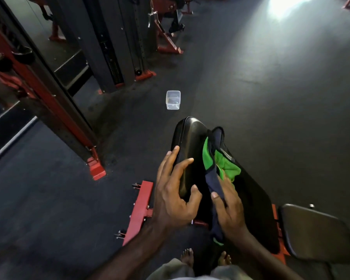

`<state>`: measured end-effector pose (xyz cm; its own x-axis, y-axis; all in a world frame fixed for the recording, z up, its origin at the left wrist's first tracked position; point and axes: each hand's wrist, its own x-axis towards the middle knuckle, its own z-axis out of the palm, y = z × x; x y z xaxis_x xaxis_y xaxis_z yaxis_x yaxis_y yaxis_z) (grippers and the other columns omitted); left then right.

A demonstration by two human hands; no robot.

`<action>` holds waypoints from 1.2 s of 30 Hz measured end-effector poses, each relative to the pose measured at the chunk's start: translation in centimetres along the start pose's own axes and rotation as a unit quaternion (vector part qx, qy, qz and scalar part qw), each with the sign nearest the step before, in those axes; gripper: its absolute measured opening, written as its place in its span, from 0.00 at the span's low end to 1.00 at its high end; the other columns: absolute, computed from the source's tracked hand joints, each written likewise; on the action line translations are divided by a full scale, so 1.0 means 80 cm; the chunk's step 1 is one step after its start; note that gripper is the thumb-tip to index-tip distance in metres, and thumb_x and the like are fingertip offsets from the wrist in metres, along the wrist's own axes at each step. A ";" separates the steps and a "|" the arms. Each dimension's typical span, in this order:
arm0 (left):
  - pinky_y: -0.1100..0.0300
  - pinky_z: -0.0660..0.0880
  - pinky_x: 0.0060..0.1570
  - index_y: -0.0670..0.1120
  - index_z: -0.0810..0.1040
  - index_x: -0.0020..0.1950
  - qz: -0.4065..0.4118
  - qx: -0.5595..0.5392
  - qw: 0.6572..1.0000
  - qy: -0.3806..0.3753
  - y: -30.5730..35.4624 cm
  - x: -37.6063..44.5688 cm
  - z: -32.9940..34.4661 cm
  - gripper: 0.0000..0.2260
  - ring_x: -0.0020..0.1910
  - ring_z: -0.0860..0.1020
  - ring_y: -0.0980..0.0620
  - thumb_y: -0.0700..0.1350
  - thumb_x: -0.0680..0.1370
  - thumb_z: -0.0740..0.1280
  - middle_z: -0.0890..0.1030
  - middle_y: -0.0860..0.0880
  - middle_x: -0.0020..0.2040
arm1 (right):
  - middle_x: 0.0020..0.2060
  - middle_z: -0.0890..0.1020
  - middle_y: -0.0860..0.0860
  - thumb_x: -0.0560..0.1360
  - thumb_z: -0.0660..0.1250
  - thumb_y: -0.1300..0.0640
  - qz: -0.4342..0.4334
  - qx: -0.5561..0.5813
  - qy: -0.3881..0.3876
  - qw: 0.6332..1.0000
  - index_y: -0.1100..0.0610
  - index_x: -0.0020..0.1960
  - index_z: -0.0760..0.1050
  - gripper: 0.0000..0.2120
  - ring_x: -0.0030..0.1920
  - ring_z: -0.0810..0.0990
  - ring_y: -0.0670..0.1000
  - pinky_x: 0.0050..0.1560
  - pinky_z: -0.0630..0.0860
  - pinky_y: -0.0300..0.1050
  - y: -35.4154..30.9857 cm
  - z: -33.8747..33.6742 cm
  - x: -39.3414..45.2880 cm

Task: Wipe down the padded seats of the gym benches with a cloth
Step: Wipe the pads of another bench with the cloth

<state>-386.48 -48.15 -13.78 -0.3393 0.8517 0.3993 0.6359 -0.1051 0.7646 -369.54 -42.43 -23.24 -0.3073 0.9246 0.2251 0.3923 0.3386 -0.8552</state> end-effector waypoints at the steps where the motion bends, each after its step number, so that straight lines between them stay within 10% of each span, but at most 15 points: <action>1: 0.46 0.64 0.76 0.45 0.77 0.70 0.002 0.000 1.000 -0.001 0.000 0.000 0.000 0.27 0.81 0.60 0.47 0.41 0.69 0.72 0.65 0.47 0.80 | 0.75 0.73 0.56 0.84 0.55 0.36 0.019 0.011 0.004 1.000 0.54 0.77 0.68 0.30 0.78 0.67 0.56 0.75 0.64 0.68 0.008 -0.004 0.001; 10: 0.48 0.63 0.77 0.46 0.77 0.70 -0.004 0.001 1.000 -0.002 0.000 -0.002 -0.002 0.27 0.81 0.59 0.48 0.41 0.70 0.71 0.64 0.49 0.81 | 0.77 0.68 0.44 0.84 0.54 0.39 0.017 -0.024 -0.054 0.998 0.50 0.79 0.65 0.27 0.80 0.63 0.47 0.80 0.60 0.52 0.011 -0.019 -0.017; 14: 0.52 0.62 0.77 0.47 0.76 0.70 -0.008 0.009 1.000 -0.007 0.002 -0.001 -0.003 0.27 0.81 0.60 0.48 0.42 0.70 0.71 0.64 0.49 0.81 | 0.78 0.67 0.49 0.80 0.55 0.37 0.159 0.009 -0.003 0.987 0.48 0.78 0.62 0.30 0.79 0.60 0.45 0.79 0.58 0.45 -0.007 -0.014 -0.009; 21: 0.54 0.68 0.67 0.53 0.74 0.70 -0.014 0.129 0.989 -0.070 0.016 0.022 -0.017 0.28 0.73 0.64 0.49 0.52 0.70 0.72 0.64 0.50 0.75 | 0.78 0.65 0.42 0.84 0.54 0.38 0.005 -0.016 -0.009 1.000 0.47 0.78 0.63 0.26 0.80 0.60 0.44 0.80 0.57 0.49 -0.002 -0.010 -0.007; 24: 0.48 0.69 0.68 0.54 0.70 0.73 -0.002 0.221 0.968 -0.122 0.022 0.038 -0.019 0.31 0.75 0.61 0.46 0.56 0.70 0.71 0.61 0.49 0.78 | 0.78 0.67 0.45 0.80 0.57 0.37 0.110 0.022 0.032 0.993 0.41 0.73 0.63 0.23 0.79 0.60 0.41 0.80 0.59 0.50 -0.033 0.000 0.004; 28: 0.46 0.55 0.80 0.52 0.70 0.76 0.052 0.310 0.928 -0.200 0.021 0.055 -0.012 0.33 0.83 0.49 0.45 0.60 0.72 0.67 0.55 0.46 0.83 | 0.76 0.70 0.48 0.83 0.58 0.45 -0.003 -0.006 0.006 1.000 0.50 0.77 0.67 0.23 0.79 0.63 0.46 0.80 0.58 0.46 -0.020 -0.005 -0.010; 33: 0.46 0.47 0.81 0.52 0.71 0.76 0.132 0.398 0.858 -0.297 0.030 0.079 0.001 0.33 0.83 0.52 0.45 0.64 0.74 0.60 0.58 0.44 0.83 | 0.74 0.74 0.49 0.80 0.57 0.38 0.156 0.023 0.073 0.985 0.48 0.75 0.69 0.27 0.76 0.69 0.50 0.77 0.65 0.53 0.024 -0.011 -0.014; 36: 0.43 0.49 0.80 0.51 0.74 0.74 0.144 0.432 0.826 -0.332 0.034 0.084 0.008 0.33 0.81 0.58 0.43 0.64 0.73 0.59 0.65 0.43 0.80 | 0.75 0.73 0.50 0.81 0.60 0.42 0.071 0.008 0.057 0.996 0.51 0.76 0.69 0.26 0.78 0.66 0.46 0.78 0.60 0.45 -0.003 -0.007 -0.015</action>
<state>-386.57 -42.39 -9.38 0.1839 0.9794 -0.0833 0.9789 -0.1902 -0.0754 -368.74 -43.51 -23.05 -0.1482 0.9772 0.1518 0.4108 0.2004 -0.8894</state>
